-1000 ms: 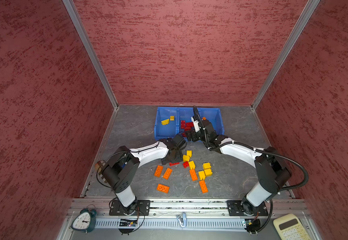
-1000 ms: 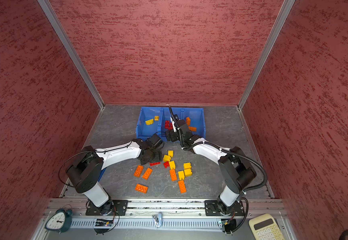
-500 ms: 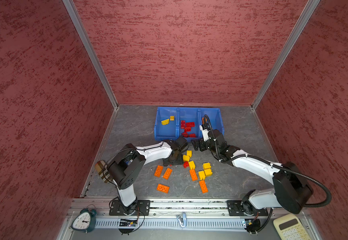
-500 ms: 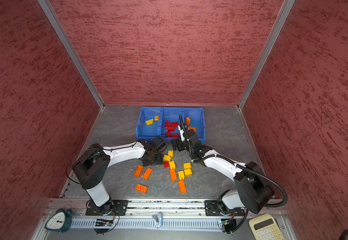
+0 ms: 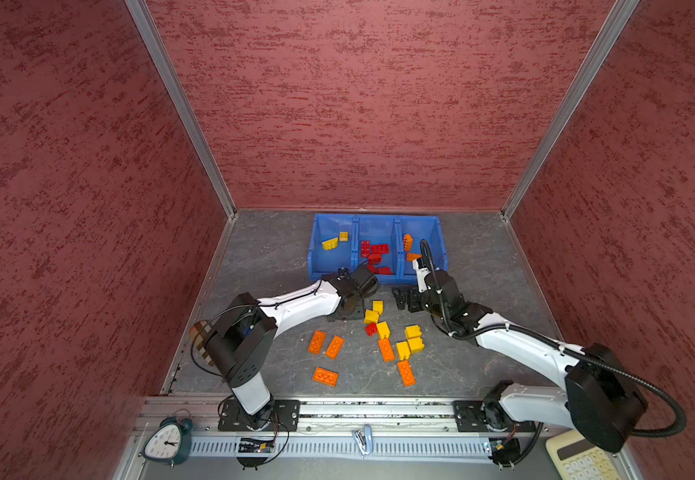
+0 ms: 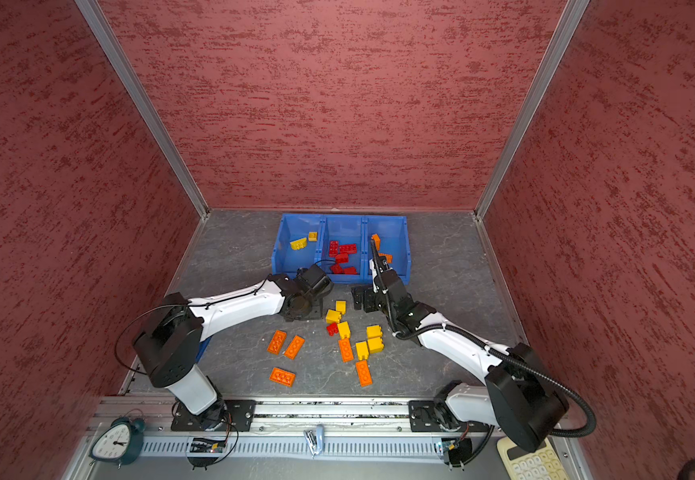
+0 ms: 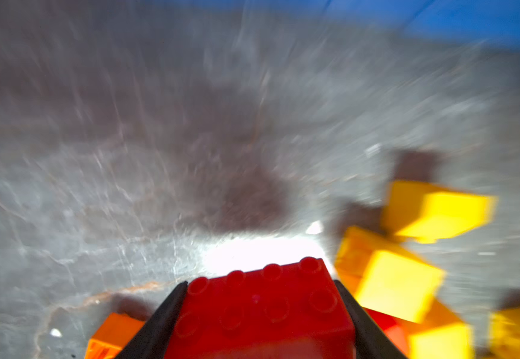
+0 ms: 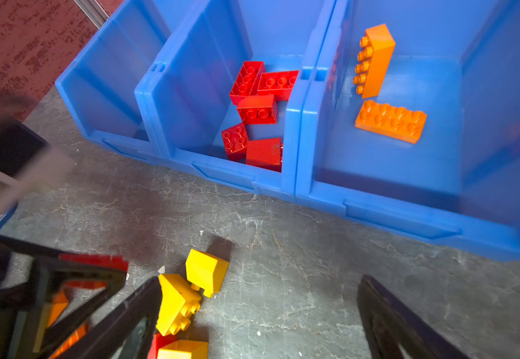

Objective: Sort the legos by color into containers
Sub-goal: 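Carry the red brick with the left gripper into the middle compartment and release, then lower the left gripper onto a yellow brick in the pile and grasp it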

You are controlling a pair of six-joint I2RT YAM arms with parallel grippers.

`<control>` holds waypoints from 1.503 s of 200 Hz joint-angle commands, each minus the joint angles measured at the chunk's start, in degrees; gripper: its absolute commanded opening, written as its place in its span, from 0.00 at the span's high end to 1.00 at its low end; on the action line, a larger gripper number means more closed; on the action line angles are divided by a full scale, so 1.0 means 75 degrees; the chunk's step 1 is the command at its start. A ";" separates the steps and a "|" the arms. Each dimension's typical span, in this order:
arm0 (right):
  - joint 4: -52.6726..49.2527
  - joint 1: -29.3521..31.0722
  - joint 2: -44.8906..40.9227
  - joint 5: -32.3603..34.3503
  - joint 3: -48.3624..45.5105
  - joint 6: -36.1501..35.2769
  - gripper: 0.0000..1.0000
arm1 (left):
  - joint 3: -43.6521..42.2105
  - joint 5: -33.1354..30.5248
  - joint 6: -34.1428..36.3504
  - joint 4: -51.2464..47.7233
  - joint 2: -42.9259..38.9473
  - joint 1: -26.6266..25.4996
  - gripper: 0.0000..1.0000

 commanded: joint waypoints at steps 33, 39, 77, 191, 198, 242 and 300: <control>0.0062 -0.0032 -0.0153 0.0223 -0.0181 0.0866 0.01 | 0.1941 -0.0599 0.1393 0.1274 0.0772 0.0195 0.39; 0.0022 -0.0044 -0.0186 0.0285 -0.0216 0.0930 0.01 | 0.2226 -0.0675 0.1496 0.1276 0.1031 0.0227 0.39; -0.0244 -0.0193 -0.0460 0.0527 -0.0520 0.1664 0.01 | 0.3569 -0.1630 0.2099 0.1766 0.2575 0.0379 0.39; -0.0608 -0.0244 -0.1058 0.0690 -0.0822 0.1586 0.01 | 0.4332 -0.0902 0.2754 0.1336 0.2851 0.0301 0.01; -0.0601 -0.0243 -0.1058 0.0696 -0.0832 0.1589 0.01 | 0.3956 -0.0614 0.2837 0.1441 0.2611 0.0298 0.01; -0.0611 -0.0254 -0.1034 0.0984 -0.0837 0.1695 0.01 | 0.2345 0.0404 0.2566 0.0954 0.1564 0.0216 0.01; -0.0404 -0.0256 -0.0899 0.0774 -0.0741 0.1553 0.01 | 0.2036 0.1060 0.1476 0.0630 0.2052 -0.0025 0.30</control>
